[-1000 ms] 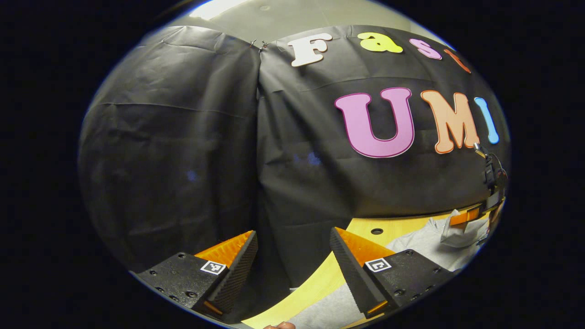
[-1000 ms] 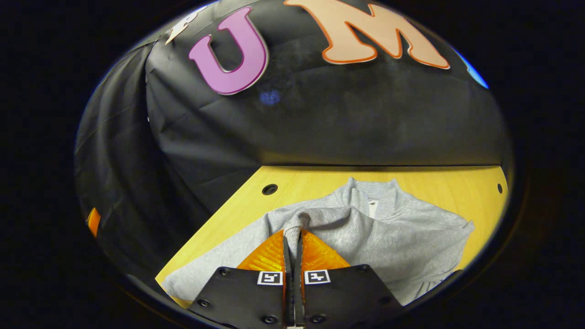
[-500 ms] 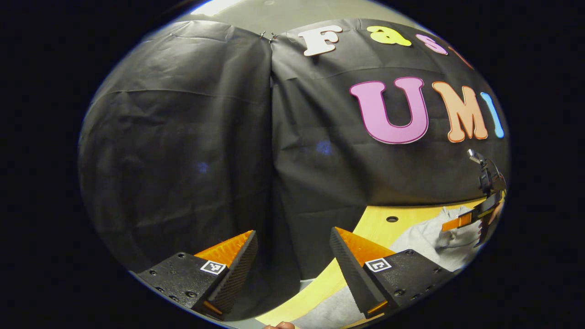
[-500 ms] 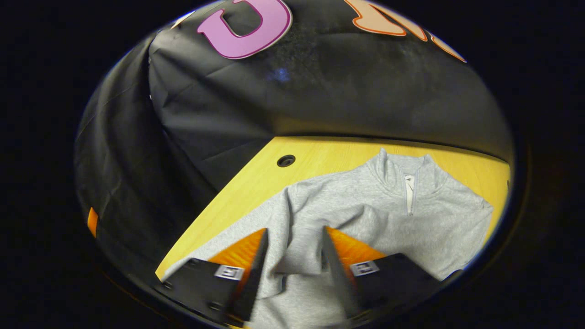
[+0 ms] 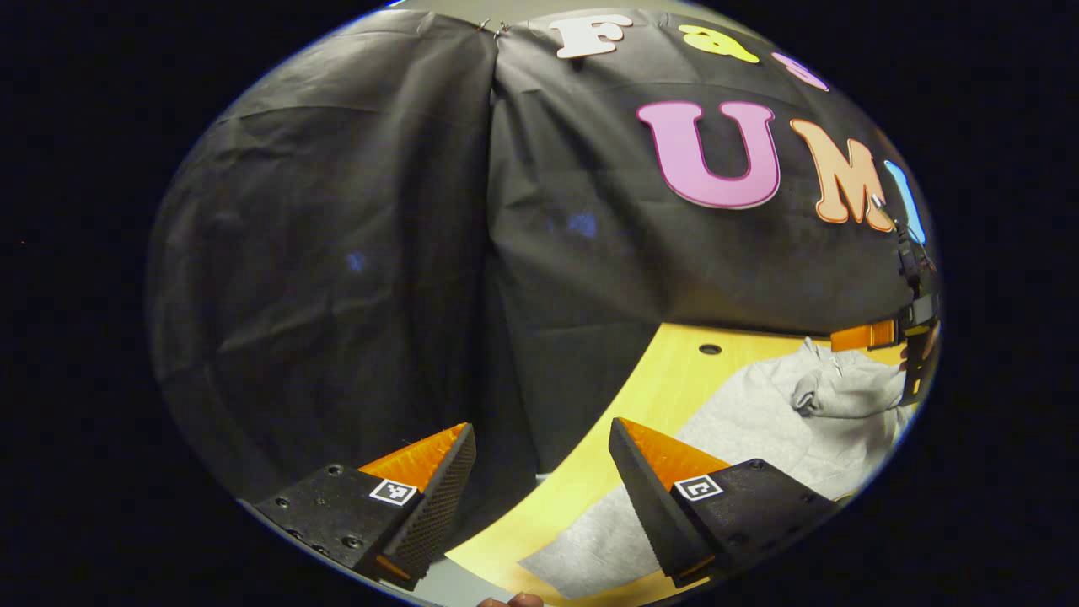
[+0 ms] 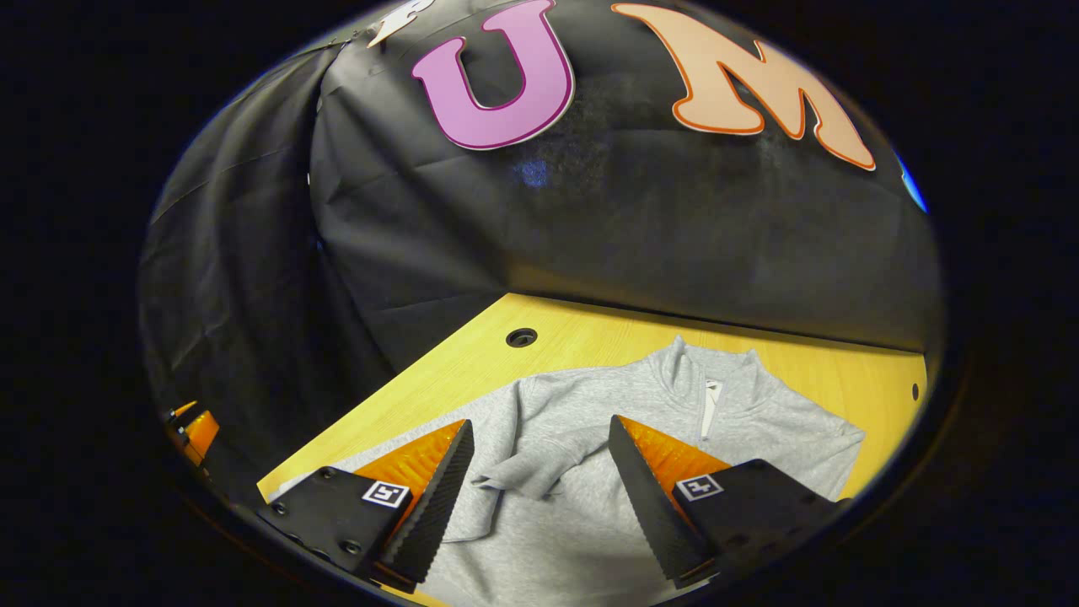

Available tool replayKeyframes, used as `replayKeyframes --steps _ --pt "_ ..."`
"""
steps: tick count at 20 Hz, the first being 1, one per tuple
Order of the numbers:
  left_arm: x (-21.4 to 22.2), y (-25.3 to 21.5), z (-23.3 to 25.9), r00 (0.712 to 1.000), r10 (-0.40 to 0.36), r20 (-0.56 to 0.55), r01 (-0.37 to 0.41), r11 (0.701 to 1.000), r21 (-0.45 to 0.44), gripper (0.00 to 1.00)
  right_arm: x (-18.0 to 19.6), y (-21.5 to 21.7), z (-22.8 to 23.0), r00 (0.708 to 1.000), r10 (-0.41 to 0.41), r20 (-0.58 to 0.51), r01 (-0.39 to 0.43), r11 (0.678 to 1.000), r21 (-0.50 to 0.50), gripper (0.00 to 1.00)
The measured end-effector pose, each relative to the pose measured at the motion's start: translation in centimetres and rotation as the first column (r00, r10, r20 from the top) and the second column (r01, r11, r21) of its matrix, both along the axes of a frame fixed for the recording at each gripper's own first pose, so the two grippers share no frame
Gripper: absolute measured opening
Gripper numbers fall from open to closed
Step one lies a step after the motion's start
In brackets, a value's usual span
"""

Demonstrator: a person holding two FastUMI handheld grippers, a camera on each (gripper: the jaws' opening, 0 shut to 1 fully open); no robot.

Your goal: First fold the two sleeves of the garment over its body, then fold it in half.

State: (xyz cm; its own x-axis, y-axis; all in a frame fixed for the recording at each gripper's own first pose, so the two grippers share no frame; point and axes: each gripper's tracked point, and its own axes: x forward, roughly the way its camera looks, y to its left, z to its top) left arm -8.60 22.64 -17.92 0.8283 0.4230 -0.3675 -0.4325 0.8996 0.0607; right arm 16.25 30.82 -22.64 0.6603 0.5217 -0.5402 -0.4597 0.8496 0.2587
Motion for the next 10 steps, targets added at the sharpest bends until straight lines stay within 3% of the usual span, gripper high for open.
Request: replayKeyframes --steps 1,10 --pt "-0.3 -0.2 -1.2 1.000 -0.002 -0.025 0.001 1.000 -0.013 0.95 -0.1 -0.5 0.4 1.000 -0.003 0.009 0.003 1.000 -0.001 0.98" --pt "-4.6 -3.6 -11.3 0.971 -0.033 -0.237 0.001 0.991 -0.134 0.95 -1.3 -4.5 1.5 0.999 -0.039 0.035 0.039 0.999 -0.001 0.99"
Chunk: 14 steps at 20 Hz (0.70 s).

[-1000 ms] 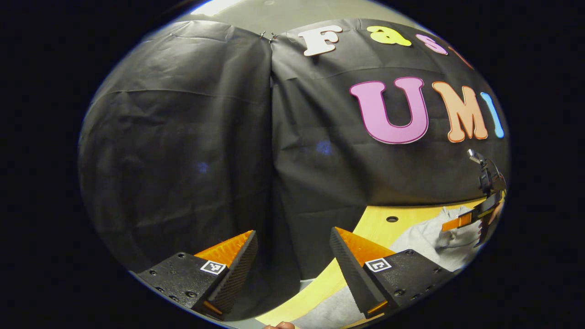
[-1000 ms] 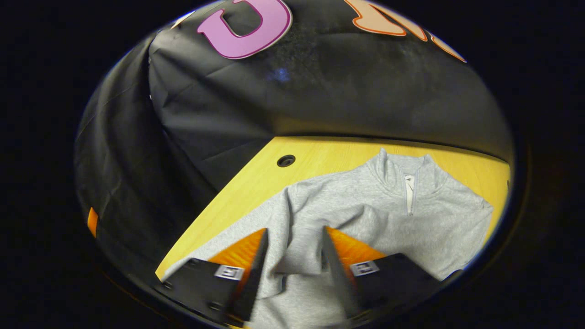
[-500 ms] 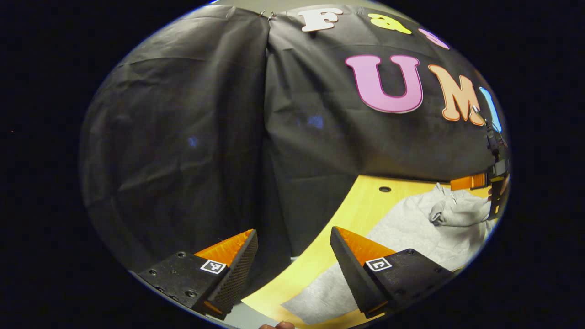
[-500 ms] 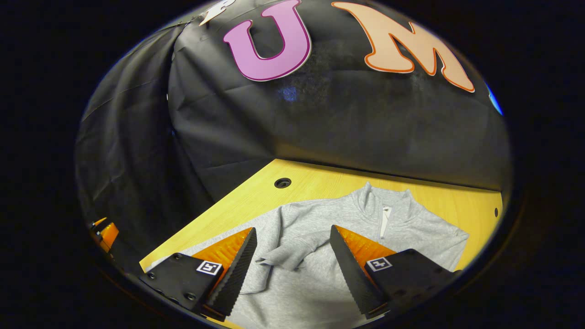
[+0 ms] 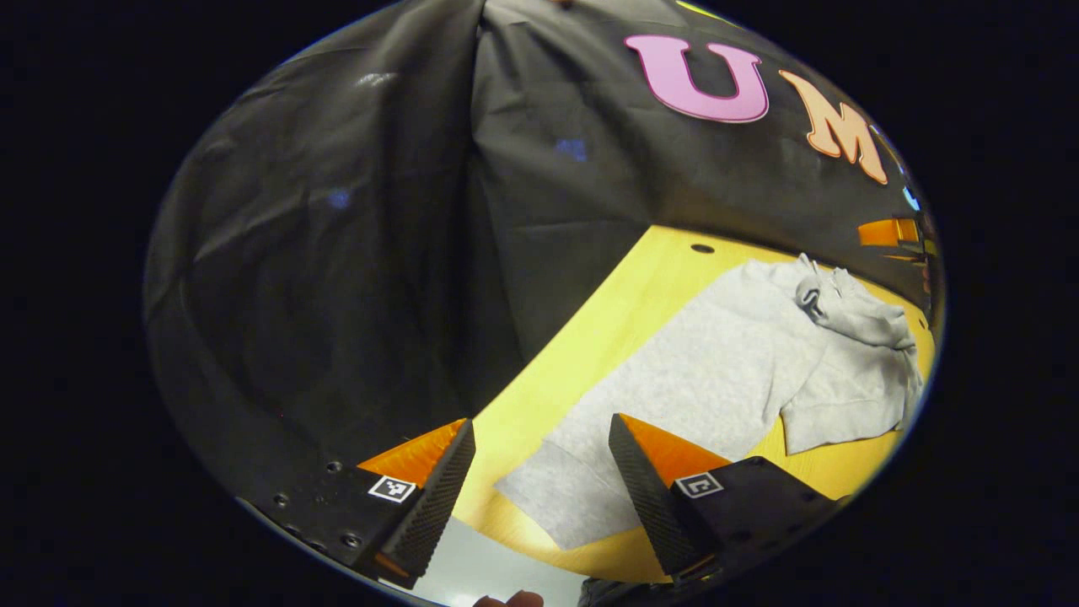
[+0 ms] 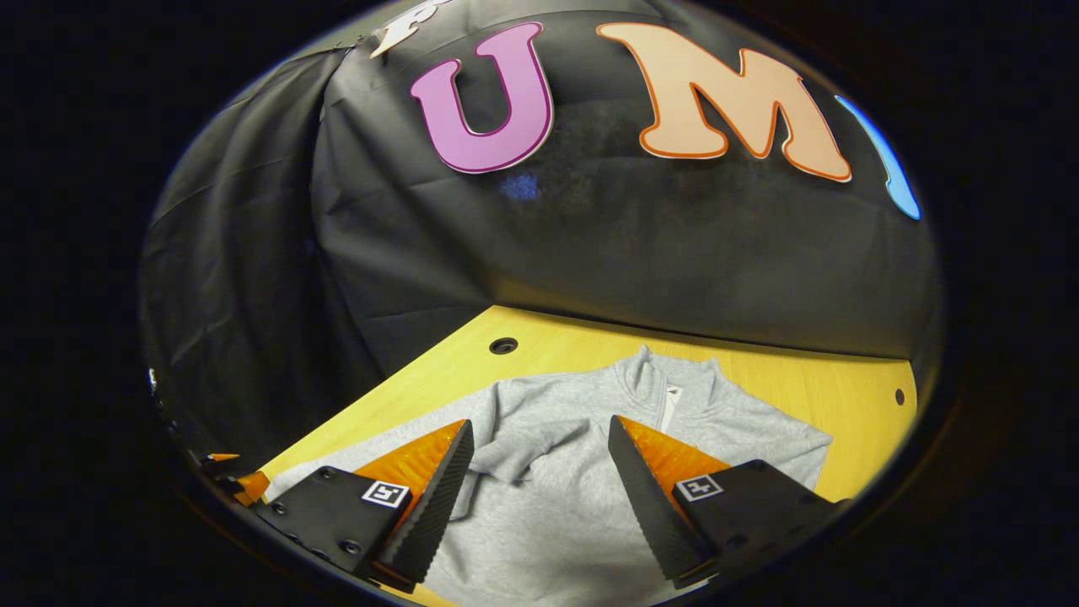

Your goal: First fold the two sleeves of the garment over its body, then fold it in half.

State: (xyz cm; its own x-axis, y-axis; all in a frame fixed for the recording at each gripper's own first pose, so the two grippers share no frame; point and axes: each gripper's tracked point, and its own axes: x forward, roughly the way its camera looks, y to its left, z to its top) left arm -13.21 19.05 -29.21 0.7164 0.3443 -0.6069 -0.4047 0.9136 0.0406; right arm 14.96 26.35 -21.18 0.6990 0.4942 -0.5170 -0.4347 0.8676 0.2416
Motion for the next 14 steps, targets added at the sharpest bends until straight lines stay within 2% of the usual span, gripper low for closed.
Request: replayKeyframes --steps 7,11,13,14 --pt "-1.5 -1.3 -3.9 0.994 0.020 -0.105 -0.031 0.994 -0.102 0.95 -0.4 -1.8 0.5 1.000 -0.022 -0.002 0.022 1.000 0.012 0.99" --pt "-1.0 -1.6 -4.0 0.993 0.066 -0.094 -0.080 0.985 -0.151 0.97 -0.4 -3.2 0.8 0.999 -0.039 0.003 0.038 0.999 0.018 0.99" --pt "-0.8 -2.1 -4.1 0.992 0.047 -0.116 -0.066 0.983 -0.173 0.84 -0.5 -3.9 1.0 0.998 -0.059 -0.003 0.059 0.998 0.032 0.99" --pt "-0.4 -2.4 -4.1 0.992 0.032 -0.122 -0.054 0.981 -0.184 0.67 -0.6 -4.3 1.0 0.998 -0.067 -0.008 0.068 0.997 0.040 0.99"
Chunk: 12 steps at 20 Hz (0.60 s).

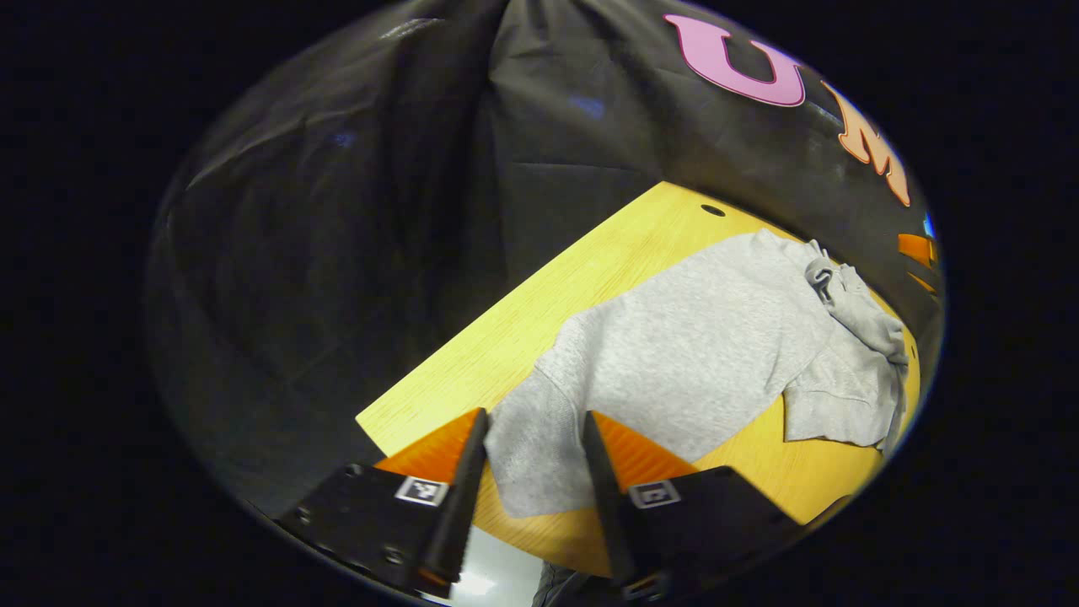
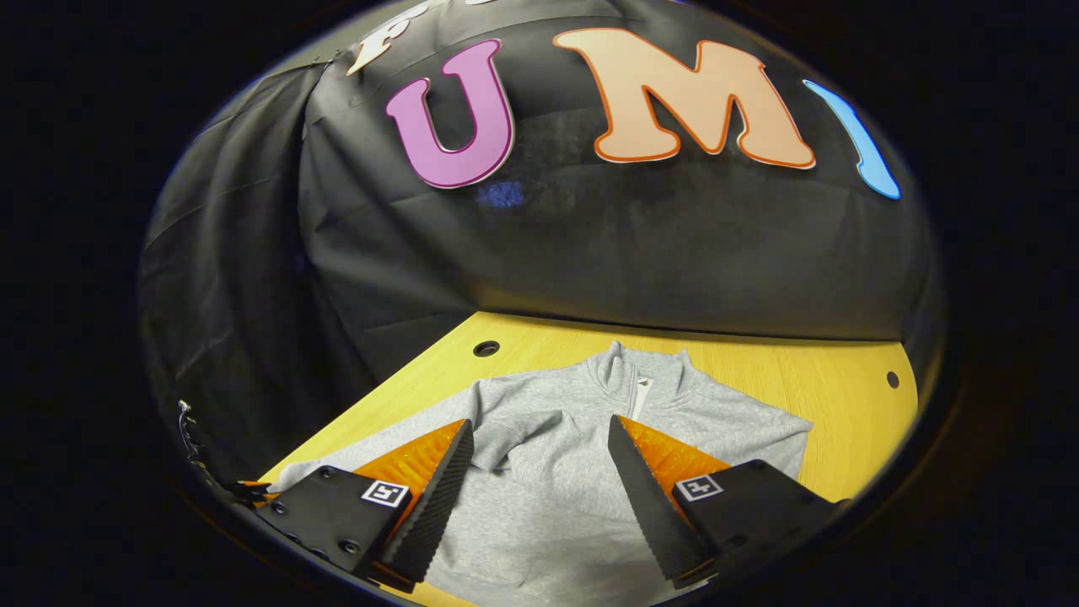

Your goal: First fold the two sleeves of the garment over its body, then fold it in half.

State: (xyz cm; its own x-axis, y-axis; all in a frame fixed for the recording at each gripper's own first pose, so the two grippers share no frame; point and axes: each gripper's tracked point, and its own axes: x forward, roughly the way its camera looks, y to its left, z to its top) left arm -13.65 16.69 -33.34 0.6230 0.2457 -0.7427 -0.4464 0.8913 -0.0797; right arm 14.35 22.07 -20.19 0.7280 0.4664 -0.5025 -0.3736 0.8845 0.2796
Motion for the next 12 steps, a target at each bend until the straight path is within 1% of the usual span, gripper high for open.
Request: replayKeyframes --steps 1,3,4,5,6,9,12 --pt "0.3 -0.4 0.1 1.000 -0.012 -0.007 0.012 1.000 -0.016 0.50 -0.1 -0.6 0.1 1.000 -0.012 0.001 0.012 1.000 0.005 0.99" --pt "0.7 -0.7 0.1 1.000 -0.010 -0.025 0.009 1.000 -0.020 0.15 -0.2 -1.7 0.4 0.999 -0.031 0.009 0.031 0.999 0.008 0.99" --pt "0.8 -0.6 0.1 0.999 -0.010 -0.033 0.009 1.000 -0.014 0.07 -0.3 -2.4 0.3 0.999 -0.039 0.014 0.039 0.999 0.003 0.99" --pt "0.9 -0.5 0.2 0.999 -0.005 -0.043 0.004 1.000 -0.013 0.05 -0.4 -3.1 0.4 0.999 -0.046 0.019 0.046 0.999 -0.006 0.99" --pt "1.1 -0.5 0.3 0.999 0.003 -0.052 -0.004 1.000 -0.020 0.01 -0.6 -3.8 0.3 0.998 -0.052 0.024 0.052 0.999 -0.015 0.99" --pt "2.3 -0.2 1.4 1.000 -0.003 -0.030 0.002 1.000 -0.013 0.00 -1.4 -5.5 0.6 0.998 -0.059 0.032 0.060 0.998 -0.036 0.99" --pt "4.2 -0.3 3.1 1.000 -0.026 -0.012 0.026 1.000 -0.008 0.00 -2.1 -6.9 0.5 0.997 -0.065 0.047 0.067 0.996 -0.058 0.99"
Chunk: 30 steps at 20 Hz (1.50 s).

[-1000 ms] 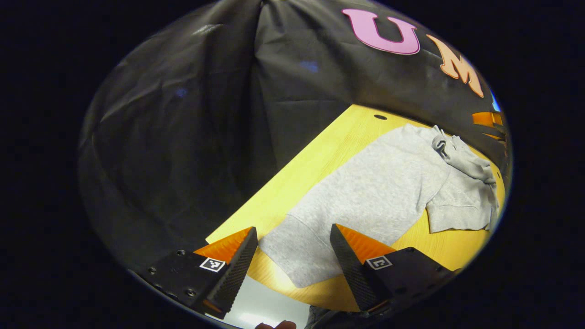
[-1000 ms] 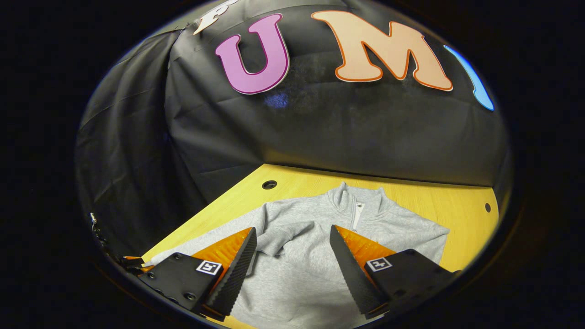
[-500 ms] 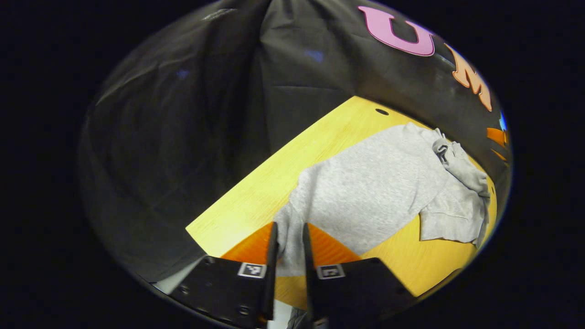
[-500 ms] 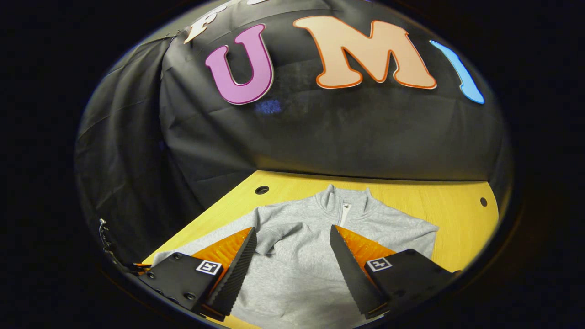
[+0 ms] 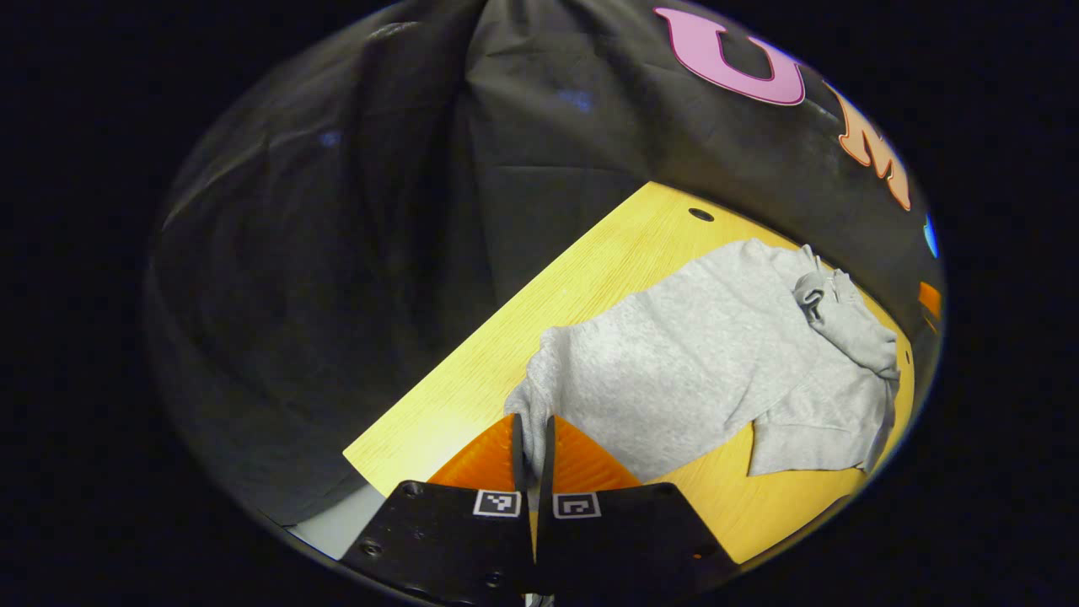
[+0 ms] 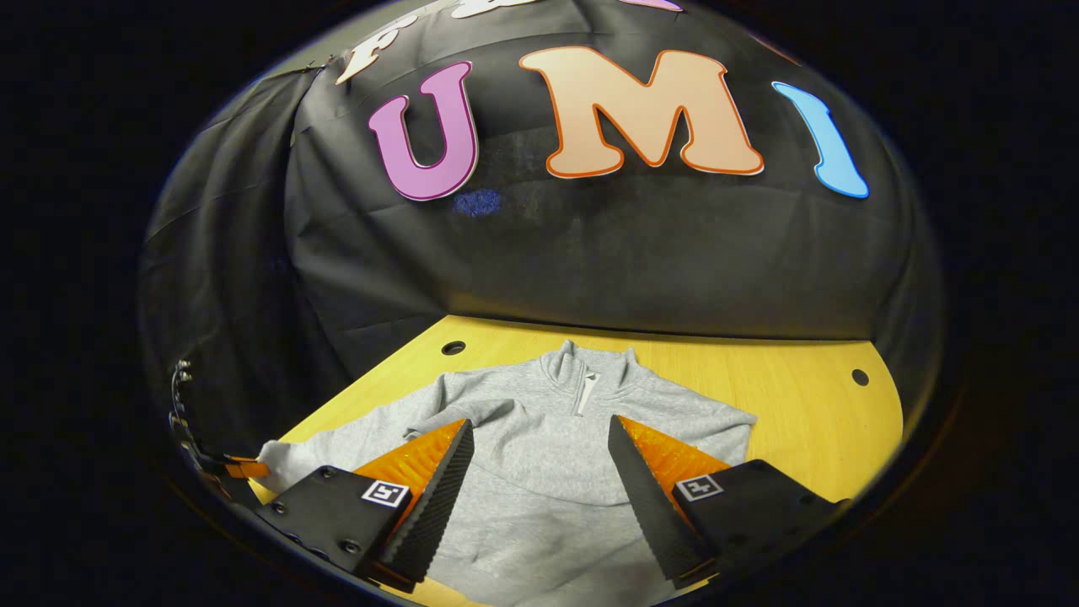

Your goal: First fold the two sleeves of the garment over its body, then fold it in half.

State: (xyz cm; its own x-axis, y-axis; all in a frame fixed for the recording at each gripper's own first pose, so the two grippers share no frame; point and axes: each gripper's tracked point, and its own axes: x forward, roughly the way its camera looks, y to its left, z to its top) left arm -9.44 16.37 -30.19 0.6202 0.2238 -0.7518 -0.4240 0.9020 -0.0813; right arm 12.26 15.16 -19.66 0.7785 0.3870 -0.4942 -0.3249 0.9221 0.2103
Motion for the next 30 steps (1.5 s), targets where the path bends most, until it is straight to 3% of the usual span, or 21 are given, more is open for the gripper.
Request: replayKeyframes --steps 6,16,22,30 --pt "7.4 -2.0 4.7 0.991 -0.083 0.107 0.082 0.996 0.017 0.00 -2.4 -2.7 0.2 1.000 -0.003 0.005 0.003 1.000 -0.025 0.96" --pt "17.3 -10.4 9.7 0.935 -0.268 0.231 0.269 0.963 0.027 0.00 -5.9 -8.3 0.4 0.998 -0.057 0.003 0.058 0.996 -0.065 0.96" --pt "22.5 -18.3 13.5 0.871 -0.371 0.321 0.384 0.923 0.025 0.00 -8.9 -11.4 0.0 0.996 -0.092 -0.017 0.091 0.993 -0.078 0.99" --pt "27.0 -31.0 17.5 0.753 -0.537 0.381 0.555 0.829 0.072 0.00 -12.4 -17.3 -0.5 0.981 -0.188 -0.040 0.184 0.979 -0.088 0.99"
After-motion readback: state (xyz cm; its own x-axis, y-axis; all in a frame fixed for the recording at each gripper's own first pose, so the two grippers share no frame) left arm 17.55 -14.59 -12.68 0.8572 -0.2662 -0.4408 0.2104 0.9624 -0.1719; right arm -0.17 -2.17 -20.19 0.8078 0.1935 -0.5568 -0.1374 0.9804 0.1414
